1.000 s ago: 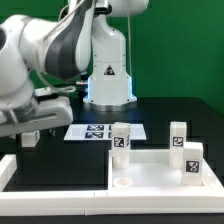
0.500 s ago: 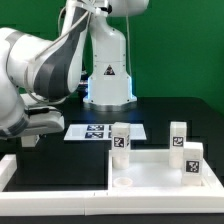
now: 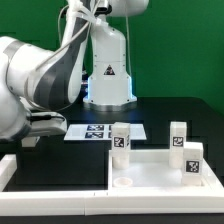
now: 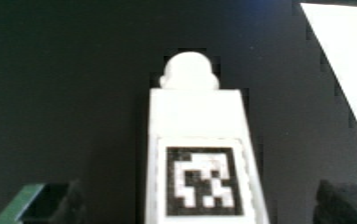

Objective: Assemble square table

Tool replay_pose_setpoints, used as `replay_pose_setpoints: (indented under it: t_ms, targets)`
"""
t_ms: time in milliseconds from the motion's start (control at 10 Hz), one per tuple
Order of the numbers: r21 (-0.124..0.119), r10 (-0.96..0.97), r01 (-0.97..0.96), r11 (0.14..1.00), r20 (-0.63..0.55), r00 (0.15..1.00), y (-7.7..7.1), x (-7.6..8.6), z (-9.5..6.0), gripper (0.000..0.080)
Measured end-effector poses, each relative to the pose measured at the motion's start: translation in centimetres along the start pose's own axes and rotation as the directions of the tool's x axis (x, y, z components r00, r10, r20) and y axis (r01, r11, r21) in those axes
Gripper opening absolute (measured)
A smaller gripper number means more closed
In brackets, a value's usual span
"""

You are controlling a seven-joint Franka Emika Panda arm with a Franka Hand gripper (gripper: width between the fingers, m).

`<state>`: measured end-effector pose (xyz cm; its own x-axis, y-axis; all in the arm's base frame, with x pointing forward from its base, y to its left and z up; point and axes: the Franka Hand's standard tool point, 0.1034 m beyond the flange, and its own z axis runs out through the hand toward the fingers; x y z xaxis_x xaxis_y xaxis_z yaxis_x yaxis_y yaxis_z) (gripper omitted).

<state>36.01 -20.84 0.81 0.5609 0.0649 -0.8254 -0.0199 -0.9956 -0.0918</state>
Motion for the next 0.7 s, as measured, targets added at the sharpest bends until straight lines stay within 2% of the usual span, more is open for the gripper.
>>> replay_pose_setpoints:
  t_ms: [100,200,300,400,700]
  targets:
    - [0.001,0.001,-0.001,1.000,0.000,1.000,0.04,-0.02,0.04,0.0558]
    - [0.001,0.001,-0.001,1.000,0.001,1.000,0.03,-0.02,0.06,0.0422]
    - [0.001,0.001,-0.001,1.000,0.001,1.000,0.04,-0.03,0.07,0.0422]
    - [0.002,0.001,-0.001,1.000,0.002,1.000,0.04,-0.04,0.08,0.0287]
    - [0.002,0.001,-0.001,1.000,0.002,1.000,0.05,-0.04,0.08,0.0287]
